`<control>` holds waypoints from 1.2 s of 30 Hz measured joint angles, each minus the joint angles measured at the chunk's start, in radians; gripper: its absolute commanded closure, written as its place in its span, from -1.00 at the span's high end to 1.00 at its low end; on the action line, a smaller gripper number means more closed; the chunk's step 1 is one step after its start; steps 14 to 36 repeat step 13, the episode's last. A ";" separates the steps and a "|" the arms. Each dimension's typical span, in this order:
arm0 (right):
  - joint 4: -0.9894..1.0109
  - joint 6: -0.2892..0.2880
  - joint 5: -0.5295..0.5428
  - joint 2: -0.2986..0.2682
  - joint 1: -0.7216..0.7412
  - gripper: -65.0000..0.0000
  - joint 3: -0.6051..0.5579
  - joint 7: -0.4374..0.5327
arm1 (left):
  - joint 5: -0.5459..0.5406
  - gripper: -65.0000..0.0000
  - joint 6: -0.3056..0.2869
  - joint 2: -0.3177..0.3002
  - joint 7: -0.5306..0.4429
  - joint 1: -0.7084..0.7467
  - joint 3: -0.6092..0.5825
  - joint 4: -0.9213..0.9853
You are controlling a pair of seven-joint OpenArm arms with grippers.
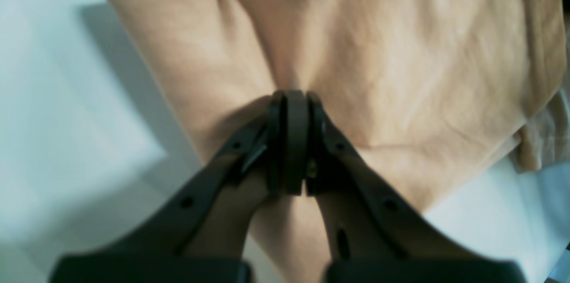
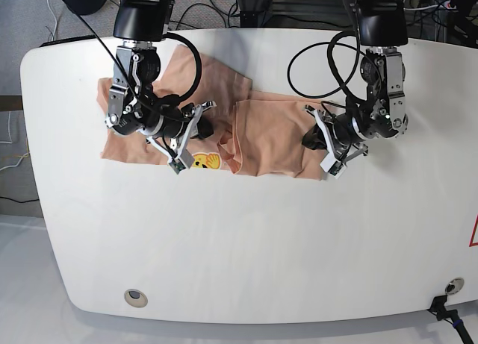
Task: Fold the T-shirt properly
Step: 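Release the hem and press the fold flat with the left gripper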
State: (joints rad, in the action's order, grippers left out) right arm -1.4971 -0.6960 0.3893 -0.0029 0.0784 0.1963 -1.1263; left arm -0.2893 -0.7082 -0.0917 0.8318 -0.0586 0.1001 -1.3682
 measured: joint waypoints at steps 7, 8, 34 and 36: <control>-0.023 0.000 0.003 -0.001 0.004 -1.00 0.000 0.000 | -0.011 -1.00 -0.002 -0.021 -0.011 0.003 0.003 0.002; -0.022 0.000 0.003 0.000 0.003 -1.00 0.000 0.000 | -0.011 -1.00 -0.002 -0.024 -0.012 0.006 0.003 0.001; -0.022 0.000 -0.002 -0.003 0.002 -1.00 0.001 0.000 | -0.015 -1.00 0.000 -0.023 -0.023 0.017 0.005 0.000; -0.022 0.000 -0.002 -0.003 0.002 -1.00 0.001 0.000 | -0.015 -1.00 0.000 -0.023 -0.023 0.017 0.005 0.000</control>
